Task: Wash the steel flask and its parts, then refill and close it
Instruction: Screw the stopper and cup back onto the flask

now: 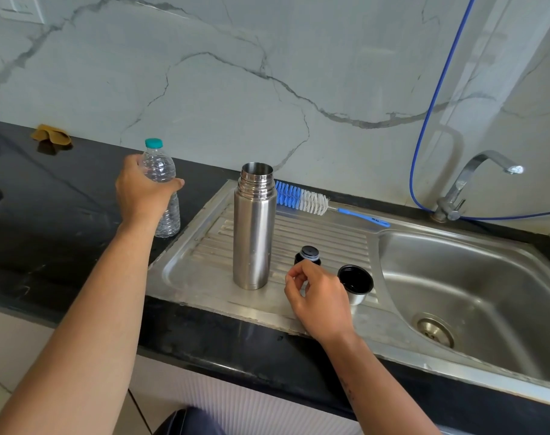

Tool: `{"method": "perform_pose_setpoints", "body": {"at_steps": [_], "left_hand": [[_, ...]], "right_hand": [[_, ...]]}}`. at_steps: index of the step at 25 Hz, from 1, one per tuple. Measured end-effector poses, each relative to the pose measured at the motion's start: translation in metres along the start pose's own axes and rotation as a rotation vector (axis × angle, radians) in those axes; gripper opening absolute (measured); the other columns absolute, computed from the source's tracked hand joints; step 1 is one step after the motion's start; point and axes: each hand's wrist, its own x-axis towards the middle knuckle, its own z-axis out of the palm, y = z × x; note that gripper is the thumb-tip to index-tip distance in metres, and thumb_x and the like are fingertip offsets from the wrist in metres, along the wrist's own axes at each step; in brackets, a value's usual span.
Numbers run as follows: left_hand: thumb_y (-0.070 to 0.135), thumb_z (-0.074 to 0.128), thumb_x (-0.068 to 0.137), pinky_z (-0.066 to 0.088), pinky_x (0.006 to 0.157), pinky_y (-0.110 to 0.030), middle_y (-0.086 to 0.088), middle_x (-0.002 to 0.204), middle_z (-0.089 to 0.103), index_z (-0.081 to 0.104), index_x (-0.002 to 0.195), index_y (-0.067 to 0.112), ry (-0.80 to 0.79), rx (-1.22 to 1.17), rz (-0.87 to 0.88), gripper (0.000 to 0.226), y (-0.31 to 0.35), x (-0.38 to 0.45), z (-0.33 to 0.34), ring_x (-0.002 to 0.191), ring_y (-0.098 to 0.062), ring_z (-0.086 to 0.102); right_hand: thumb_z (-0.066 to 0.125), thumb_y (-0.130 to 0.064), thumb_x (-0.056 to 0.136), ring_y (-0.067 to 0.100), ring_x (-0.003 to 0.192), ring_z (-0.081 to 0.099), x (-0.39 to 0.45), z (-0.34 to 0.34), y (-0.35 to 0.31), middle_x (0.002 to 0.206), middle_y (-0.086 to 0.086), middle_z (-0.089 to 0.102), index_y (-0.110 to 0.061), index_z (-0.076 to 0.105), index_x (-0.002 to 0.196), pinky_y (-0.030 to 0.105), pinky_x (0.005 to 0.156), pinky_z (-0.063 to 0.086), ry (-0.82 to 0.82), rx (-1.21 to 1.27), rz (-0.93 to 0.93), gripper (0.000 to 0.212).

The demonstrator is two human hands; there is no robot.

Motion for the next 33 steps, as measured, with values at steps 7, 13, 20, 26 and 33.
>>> {"method": "perform_pose_setpoints", "body": {"at_steps": [7,13,20,26,33], "left_hand": [[0.049,0.074,0.086,0.041,0.106,-0.035,-0.008,0.141,0.052,0.053,0.136,0.008,0.409,0.065,0.32,0.068,0.023,-0.039,-0.005,0.13,-0.024,0.047],[0.045,0.052,0.097,0.052,0.085,-0.03,-0.006,0.121,0.065,0.057,0.128,0.004,-0.102,-0.535,0.402,0.051,0.046,-0.114,0.035,0.107,-0.015,0.063],[0.042,0.086,0.076,0.051,0.076,-0.009,0.016,0.11,0.063,0.047,0.128,0.03,-0.44,-0.348,0.344,0.067,0.017,-0.142,0.051,0.096,-0.001,0.065],[0.029,0.093,0.071,0.049,0.071,-0.005,0.02,0.106,0.063,0.048,0.125,0.03,-0.435,-0.34,0.306,0.07,0.017,-0.143,0.051,0.093,0.006,0.064],[0.028,0.091,0.073,0.051,0.075,-0.007,0.019,0.107,0.062,0.046,0.128,0.032,-0.416,-0.364,0.304,0.071,0.018,-0.144,0.053,0.096,0.006,0.064]], "right_hand": [[0.069,-0.024,0.092,0.004,0.069,0.06,0.001,0.0,0.001,0.075,-0.014,0.062,-0.025,0.065,0.087,0.013,0.058,0.044,0.038,0.044,0.029,0.006],[0.073,-0.02,0.089,0.007,0.087,0.06,0.014,-0.008,-0.009,0.097,-0.007,0.063,-0.017,0.067,0.104,0.011,0.071,0.044,0.153,-0.08,-0.008,0.017],[0.068,-0.03,0.087,0.03,0.132,0.046,0.083,-0.028,-0.008,0.14,0.005,0.051,-0.023,0.047,0.146,0.042,0.103,0.048,-0.565,-0.586,0.022,0.063],[0.078,-0.026,0.08,0.025,0.11,0.061,0.103,-0.038,-0.005,0.121,0.002,0.06,-0.031,0.058,0.136,0.031,0.082,0.05,-0.662,-0.548,-0.024,0.06],[0.084,-0.031,0.078,0.024,0.09,0.069,0.134,-0.075,-0.074,0.102,0.0,0.063,-0.022,0.056,0.1,0.031,0.073,0.057,0.108,0.376,0.083,0.036]]}}
